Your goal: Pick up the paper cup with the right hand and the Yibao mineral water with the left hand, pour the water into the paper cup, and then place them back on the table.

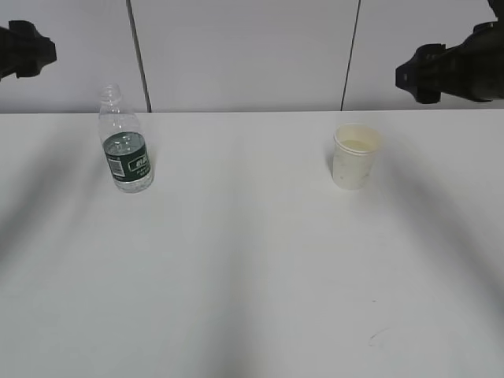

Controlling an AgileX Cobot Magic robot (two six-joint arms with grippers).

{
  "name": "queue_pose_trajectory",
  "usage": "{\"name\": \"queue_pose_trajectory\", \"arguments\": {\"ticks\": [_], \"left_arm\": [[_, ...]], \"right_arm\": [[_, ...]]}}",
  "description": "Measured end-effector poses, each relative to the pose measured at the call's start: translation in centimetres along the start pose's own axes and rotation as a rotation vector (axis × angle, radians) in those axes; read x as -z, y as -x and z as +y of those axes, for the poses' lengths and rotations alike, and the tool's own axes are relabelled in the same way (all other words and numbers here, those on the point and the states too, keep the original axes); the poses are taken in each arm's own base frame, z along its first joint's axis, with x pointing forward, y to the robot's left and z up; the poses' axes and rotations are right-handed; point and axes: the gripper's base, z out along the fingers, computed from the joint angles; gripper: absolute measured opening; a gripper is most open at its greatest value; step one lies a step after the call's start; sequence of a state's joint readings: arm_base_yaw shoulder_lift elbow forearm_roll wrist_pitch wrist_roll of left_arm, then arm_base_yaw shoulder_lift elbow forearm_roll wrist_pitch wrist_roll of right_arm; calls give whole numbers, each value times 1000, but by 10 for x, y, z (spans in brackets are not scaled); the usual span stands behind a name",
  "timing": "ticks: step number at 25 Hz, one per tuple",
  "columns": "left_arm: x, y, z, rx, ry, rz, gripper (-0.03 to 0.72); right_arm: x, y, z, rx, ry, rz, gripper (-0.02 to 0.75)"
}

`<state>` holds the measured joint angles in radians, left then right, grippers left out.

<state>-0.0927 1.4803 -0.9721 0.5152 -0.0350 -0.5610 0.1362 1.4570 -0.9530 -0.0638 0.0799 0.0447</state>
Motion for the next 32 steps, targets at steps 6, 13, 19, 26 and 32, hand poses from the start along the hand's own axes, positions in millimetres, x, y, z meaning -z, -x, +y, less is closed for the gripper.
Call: {"name": "queue_pose_trajectory", "arguments": {"ticks": [6, 13, 19, 26, 32], "left_arm": [[14, 6, 3, 24, 34, 10, 532], [22, 17, 14, 106, 191, 191, 532], [34, 28, 16, 141, 247, 359, 531], [51, 23, 7, 152, 182, 635, 490], [65, 14, 1, 110, 117, 843, 460]], "right_arm": [[4, 4, -1, -2, -7, 78, 593], [17, 22, -3, -5, -22, 241, 593], [34, 41, -4, -12, -34, 350, 593], [51, 42, -5, -18, -43, 540, 593], [61, 29, -5, -22, -51, 718, 593]]}}
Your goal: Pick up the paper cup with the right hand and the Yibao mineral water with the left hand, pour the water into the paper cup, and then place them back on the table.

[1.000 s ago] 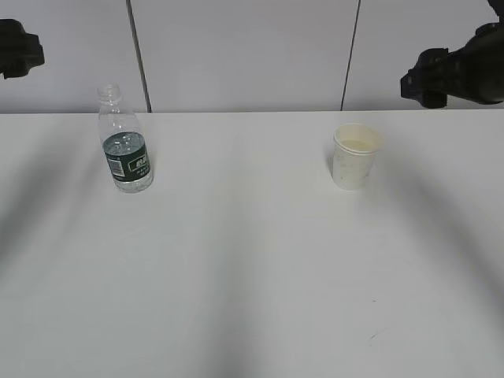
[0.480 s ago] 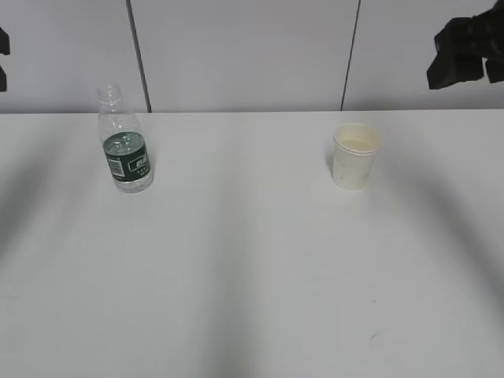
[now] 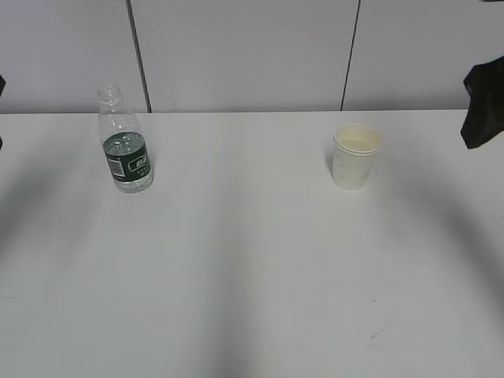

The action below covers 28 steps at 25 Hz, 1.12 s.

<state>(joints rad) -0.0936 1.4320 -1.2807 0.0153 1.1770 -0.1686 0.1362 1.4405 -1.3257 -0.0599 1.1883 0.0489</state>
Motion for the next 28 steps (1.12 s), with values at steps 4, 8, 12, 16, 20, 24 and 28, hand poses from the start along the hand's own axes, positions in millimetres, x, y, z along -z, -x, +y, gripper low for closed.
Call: {"name": "queue_pose_trajectory", "arguments": {"ticks": [4, 8, 12, 16, 20, 24, 28], "left_arm": [[0, -4, 2, -24, 20, 49, 451], [0, -4, 2, -38, 21, 50, 449], [5, -7, 2, -51, 15, 38, 449], [14, -31, 6, -69, 12, 28, 449], [24, -64, 11, -68, 6, 15, 449], [41, -98, 17, -66, -7, -46, 448], [53, -130, 19, -58, -43, -105, 448]], "right_arm": [[0, -4, 0, -4, 2, 39, 593], [0, -4, 1, -5, 6, 40, 593], [3, -5, 3, -27, 39, 34, 593], [11, -20, 5, -41, 70, 25, 592], [22, -56, 4, -44, 73, 16, 589], [36, -99, 2, -46, 76, -26, 587], [52, -141, 0, -47, 80, -100, 587]]}}
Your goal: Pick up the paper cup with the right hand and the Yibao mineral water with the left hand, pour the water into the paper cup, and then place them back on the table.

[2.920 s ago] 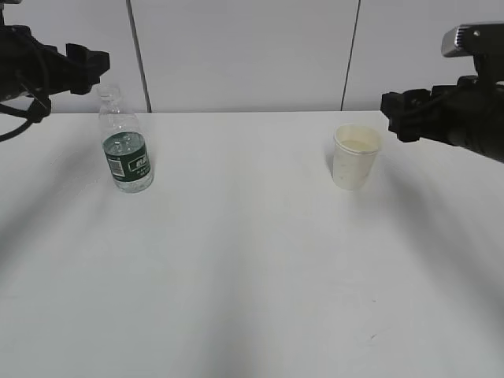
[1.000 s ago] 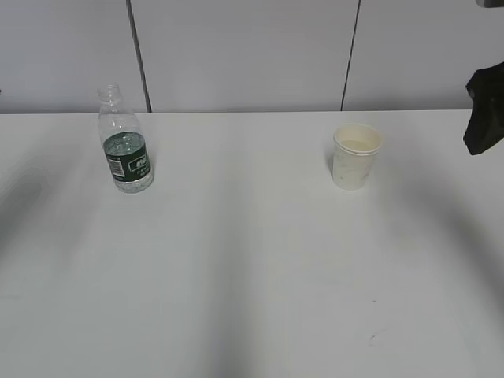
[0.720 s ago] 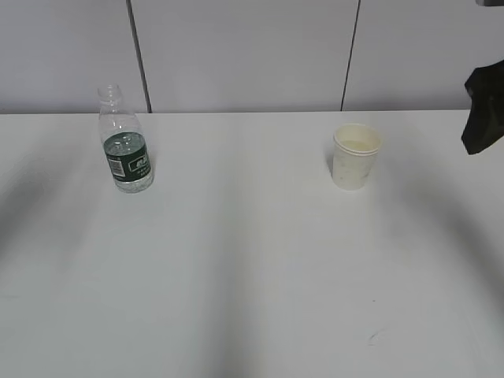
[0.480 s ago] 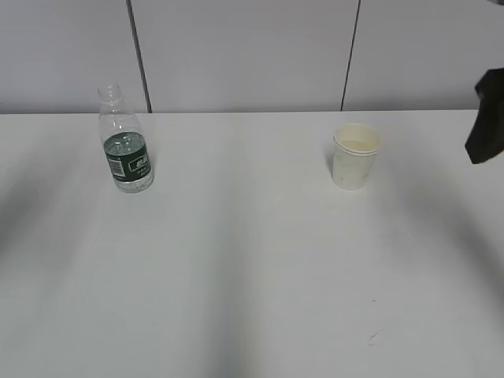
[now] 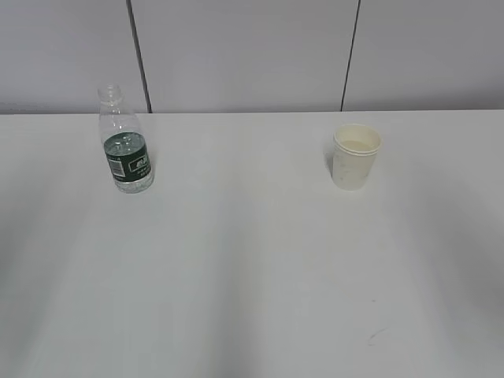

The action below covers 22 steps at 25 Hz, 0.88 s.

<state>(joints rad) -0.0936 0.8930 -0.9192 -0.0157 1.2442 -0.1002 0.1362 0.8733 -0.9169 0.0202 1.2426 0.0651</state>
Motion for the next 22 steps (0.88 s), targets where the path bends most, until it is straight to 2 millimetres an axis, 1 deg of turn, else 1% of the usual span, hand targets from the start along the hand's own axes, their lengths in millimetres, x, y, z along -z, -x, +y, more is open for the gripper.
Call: {"name": "queue_pose_trajectory", "arguments": {"ticks": [5, 9, 13, 16, 22], "left_arm": [[17, -37, 0, 11, -55, -96, 448], [26, -66, 1, 10, -77, -175, 448], [31, -94, 4, 5, -85, -260, 448], [32, -114, 7, 0, -84, -322, 448], [28, -147, 11, -6, -93, -431, 448]], "right_arm": [[22, -40, -2, 3, 9, -124, 586], [26, -71, -5, 3, 14, -195, 586], [28, -100, -7, 5, 13, -274, 586], [26, -119, -10, 14, 3, -329, 586], [16, -149, -13, 22, -4, -408, 586]]}}
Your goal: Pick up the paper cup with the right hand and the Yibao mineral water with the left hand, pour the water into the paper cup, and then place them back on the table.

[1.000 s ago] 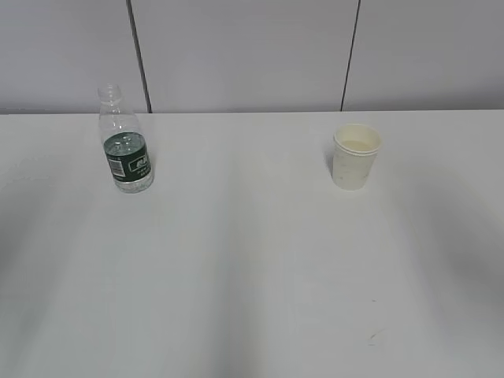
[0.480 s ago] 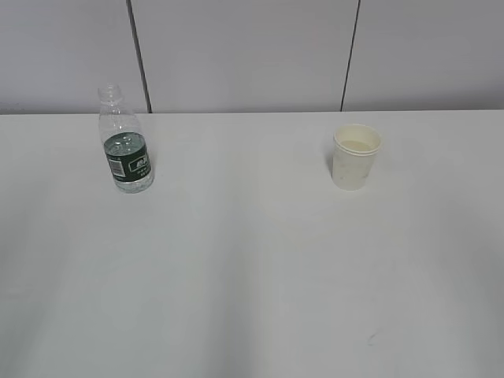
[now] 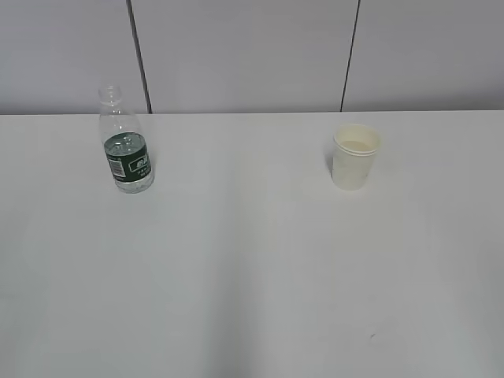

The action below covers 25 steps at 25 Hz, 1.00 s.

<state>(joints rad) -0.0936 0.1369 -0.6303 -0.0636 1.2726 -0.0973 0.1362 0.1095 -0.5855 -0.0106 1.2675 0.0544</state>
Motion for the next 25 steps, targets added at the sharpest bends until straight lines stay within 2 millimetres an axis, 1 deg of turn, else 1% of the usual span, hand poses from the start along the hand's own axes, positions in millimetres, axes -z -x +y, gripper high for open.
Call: {"name": "queue_pose_trajectory", "arguments": {"ticks": [4, 7, 13, 17, 25], "left_arm": [[3, -18, 2, -12, -6, -64, 448], [3, -26, 3, -22, -7, -86, 448], [-1, -22, 3, -59, -8, -147, 448], [-9, -20, 4, -66, -9, -188, 448], [-10, -19, 4, -71, -9, -197, 443]], "right_arm": [[-4, -16, -1, 9, 0, -41, 586], [-4, -18, -2, 15, -8, -112, 586], [-10, -17, -4, 27, -32, -139, 586], [-10, -17, -4, 27, -33, -142, 586], [-10, -17, -4, 27, -32, -146, 586]]}}
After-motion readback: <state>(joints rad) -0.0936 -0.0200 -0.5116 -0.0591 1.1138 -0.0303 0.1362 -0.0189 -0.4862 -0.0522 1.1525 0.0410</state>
